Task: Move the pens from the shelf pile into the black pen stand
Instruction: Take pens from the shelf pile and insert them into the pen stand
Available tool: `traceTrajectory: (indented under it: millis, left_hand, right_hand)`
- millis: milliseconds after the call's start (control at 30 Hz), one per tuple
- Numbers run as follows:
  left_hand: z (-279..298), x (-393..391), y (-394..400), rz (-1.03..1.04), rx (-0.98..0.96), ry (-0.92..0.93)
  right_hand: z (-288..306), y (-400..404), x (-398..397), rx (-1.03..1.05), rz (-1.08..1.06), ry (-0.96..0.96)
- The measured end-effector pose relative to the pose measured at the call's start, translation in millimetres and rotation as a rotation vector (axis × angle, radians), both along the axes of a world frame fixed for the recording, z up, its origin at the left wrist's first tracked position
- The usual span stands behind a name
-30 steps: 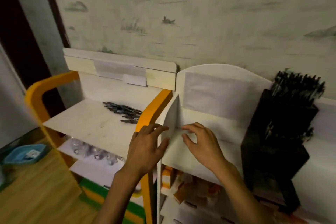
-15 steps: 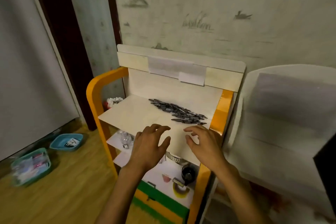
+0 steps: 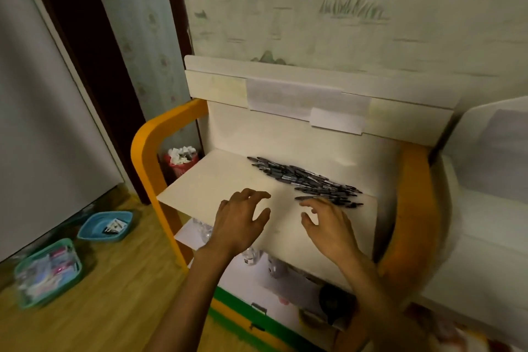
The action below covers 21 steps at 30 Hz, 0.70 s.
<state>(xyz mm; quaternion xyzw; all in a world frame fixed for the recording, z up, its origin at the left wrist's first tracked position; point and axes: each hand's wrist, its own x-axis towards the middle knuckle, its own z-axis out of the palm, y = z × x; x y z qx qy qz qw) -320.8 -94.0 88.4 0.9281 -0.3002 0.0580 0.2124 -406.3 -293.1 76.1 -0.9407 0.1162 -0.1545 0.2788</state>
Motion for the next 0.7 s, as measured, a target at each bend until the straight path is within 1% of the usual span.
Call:
traceTrajectory:
  millis: [67,167,300,467,600,700]
  left_hand:
    - [-1,32,-3,-0.012,0.017,0.015]
    - [-5,78,-11,-0.025,0.028,0.023]
    - [-22,115,-27,-0.040,-0.030,0.052]
    - [-52,141,-55,-0.111,-0.045,0.161]
    - [-77,158,-82,-0.195,0.015,0.244]
    - [-92,163,-105,-0.262,0.061,0.264]
  right_hand:
    - [-3,-4,22,0.010,-0.015,0.020]
    - [-7,-16,55,0.066,-0.055,-0.008]
    - [-13,-33,82,0.096,-0.122,-0.033]
    - [-31,-53,101,0.101,-0.215,0.026]
    - [-41,-62,103,0.093,-0.300,0.081]
    - [-47,-68,100,0.078,-0.386,0.127]
